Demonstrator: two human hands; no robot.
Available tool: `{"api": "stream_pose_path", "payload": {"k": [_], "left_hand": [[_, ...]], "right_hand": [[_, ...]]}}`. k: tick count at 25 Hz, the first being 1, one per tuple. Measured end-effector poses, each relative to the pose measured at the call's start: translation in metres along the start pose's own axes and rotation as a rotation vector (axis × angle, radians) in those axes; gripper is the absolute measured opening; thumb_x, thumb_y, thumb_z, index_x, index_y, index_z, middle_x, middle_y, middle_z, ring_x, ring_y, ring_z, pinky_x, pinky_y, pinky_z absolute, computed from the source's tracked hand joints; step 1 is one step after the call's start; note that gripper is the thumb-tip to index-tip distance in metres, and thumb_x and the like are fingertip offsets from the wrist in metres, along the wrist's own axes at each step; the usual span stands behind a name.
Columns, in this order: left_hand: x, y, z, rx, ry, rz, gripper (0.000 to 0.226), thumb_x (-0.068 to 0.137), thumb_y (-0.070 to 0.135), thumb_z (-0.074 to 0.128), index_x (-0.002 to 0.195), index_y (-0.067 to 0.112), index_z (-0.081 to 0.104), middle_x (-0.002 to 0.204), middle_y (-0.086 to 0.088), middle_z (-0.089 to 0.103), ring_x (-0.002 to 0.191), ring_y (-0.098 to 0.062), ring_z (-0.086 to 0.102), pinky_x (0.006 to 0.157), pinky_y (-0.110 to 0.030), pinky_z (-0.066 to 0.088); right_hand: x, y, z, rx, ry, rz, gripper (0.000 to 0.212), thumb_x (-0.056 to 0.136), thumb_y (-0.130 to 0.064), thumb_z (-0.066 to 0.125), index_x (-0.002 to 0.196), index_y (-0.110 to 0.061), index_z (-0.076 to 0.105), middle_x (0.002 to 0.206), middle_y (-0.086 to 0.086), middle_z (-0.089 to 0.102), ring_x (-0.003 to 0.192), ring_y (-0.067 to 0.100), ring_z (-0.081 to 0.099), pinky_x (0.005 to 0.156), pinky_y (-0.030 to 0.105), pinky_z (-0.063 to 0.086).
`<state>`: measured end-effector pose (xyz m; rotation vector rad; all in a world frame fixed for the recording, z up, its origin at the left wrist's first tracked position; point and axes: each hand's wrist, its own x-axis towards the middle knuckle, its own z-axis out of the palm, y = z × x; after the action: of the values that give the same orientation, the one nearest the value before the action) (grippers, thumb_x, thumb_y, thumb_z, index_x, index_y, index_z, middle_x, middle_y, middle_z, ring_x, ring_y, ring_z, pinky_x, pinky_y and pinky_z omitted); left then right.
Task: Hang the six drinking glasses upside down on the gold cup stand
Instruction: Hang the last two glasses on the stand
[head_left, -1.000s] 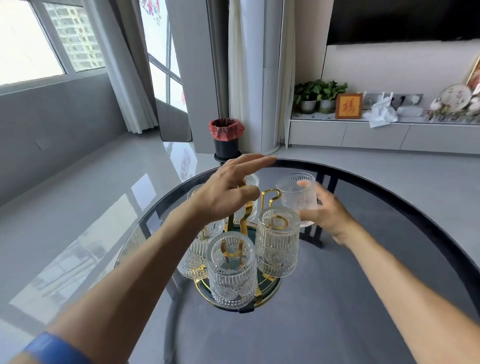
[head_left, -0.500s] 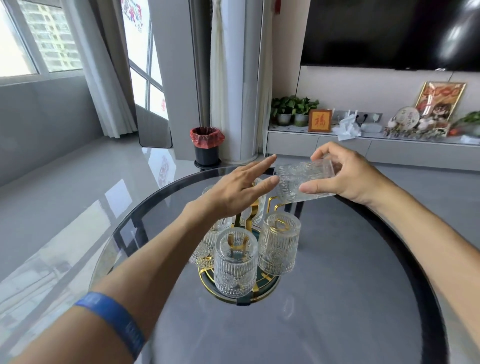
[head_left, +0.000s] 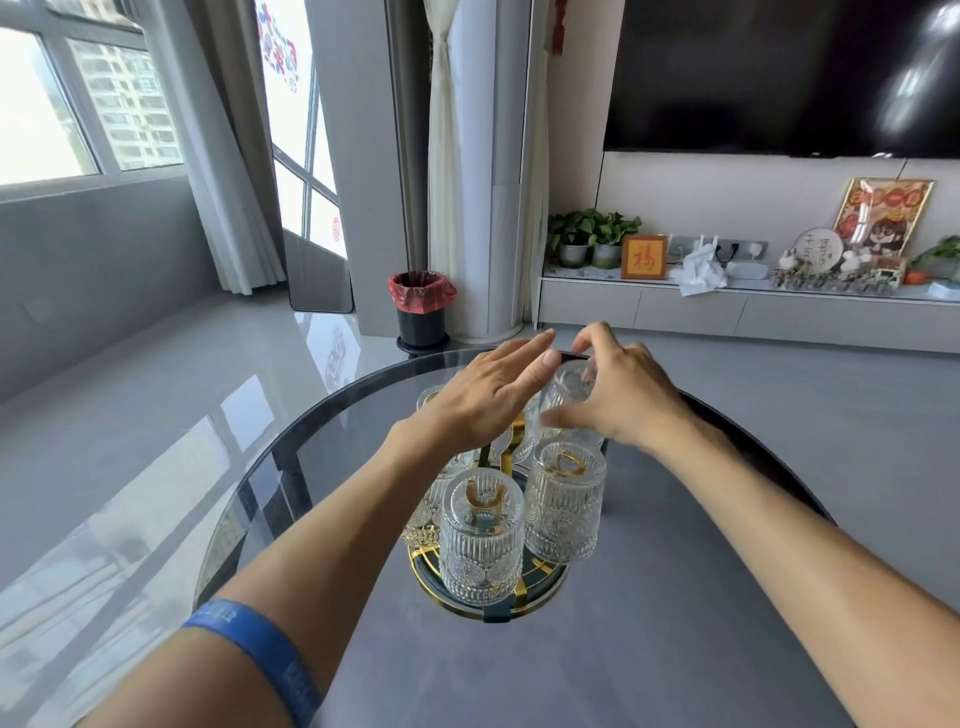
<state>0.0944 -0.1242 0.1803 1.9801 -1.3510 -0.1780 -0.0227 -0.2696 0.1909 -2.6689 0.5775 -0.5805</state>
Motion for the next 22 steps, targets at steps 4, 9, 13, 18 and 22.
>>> {"api": "stream_pose_path", "payload": {"k": [4, 9, 13, 18, 22], "left_hand": [[0.004, -0.002, 0.002, -0.013, 0.006, 0.006, 0.076, 0.088, 0.077, 0.016, 0.152, 0.039, 0.026, 0.161, 0.006, 0.029, 0.146, -0.015, 0.025, 0.109, -0.035, 0.018], [0.004, -0.003, 0.003, -0.014, 0.021, 0.021, 0.070, 0.093, 0.071, 0.018, 0.153, 0.037, 0.026, 0.161, 0.004, 0.029, 0.146, -0.015, 0.024, 0.114, -0.039, 0.019], [-0.011, -0.008, -0.011, -0.013, 0.034, 0.016, 0.067, 0.094, 0.067, 0.019, 0.154, 0.038, 0.017, 0.164, 0.007, 0.019, 0.150, -0.011, 0.012, 0.120, -0.043, 0.009], [-0.102, -0.067, -0.012, -0.497, 0.564, -0.372, 0.077, 0.089, 0.074, 0.026, 0.153, 0.031, 0.029, 0.157, 0.004, 0.034, 0.142, -0.016, 0.035, 0.116, -0.038, 0.025], [-0.155, -0.088, 0.037, -0.829, 0.311, -0.821, 0.077, 0.084, 0.077, 0.026, 0.131, 0.022, 0.054, 0.130, -0.014, 0.062, 0.112, -0.029, 0.063, 0.101, -0.044, 0.047]], "right_hand": [[0.000, 0.009, 0.020, 0.118, -0.132, 0.106, 0.064, 0.048, -0.069, 0.073, 0.089, -0.030, 0.045, 0.094, -0.007, 0.059, 0.093, 0.020, 0.054, 0.063, 0.034, 0.040], [-0.004, 0.014, 0.025, 0.167, -0.134, 0.091, 0.043, 0.063, -0.067, 0.068, 0.083, -0.033, 0.053, 0.102, -0.004, 0.064, 0.097, 0.019, 0.058, 0.070, 0.033, 0.043], [-0.018, 0.017, 0.021, 0.152, -0.084, 0.028, 0.029, 0.079, -0.058, 0.065, 0.095, -0.035, 0.063, 0.116, -0.005, 0.063, 0.110, 0.022, 0.056, 0.085, 0.036, 0.044], [-0.039, 0.004, -0.001, 0.292, 0.100, -0.016, 0.033, 0.077, -0.058, 0.059, 0.100, -0.035, 0.063, 0.094, -0.014, 0.068, 0.088, 0.012, 0.062, 0.073, 0.030, 0.046], [-0.026, -0.048, 0.011, 0.260, 0.013, -0.070, 0.030, 0.083, -0.049, 0.064, 0.105, -0.030, 0.062, 0.072, -0.006, 0.071, 0.068, 0.009, 0.064, 0.060, 0.026, 0.046]]}}
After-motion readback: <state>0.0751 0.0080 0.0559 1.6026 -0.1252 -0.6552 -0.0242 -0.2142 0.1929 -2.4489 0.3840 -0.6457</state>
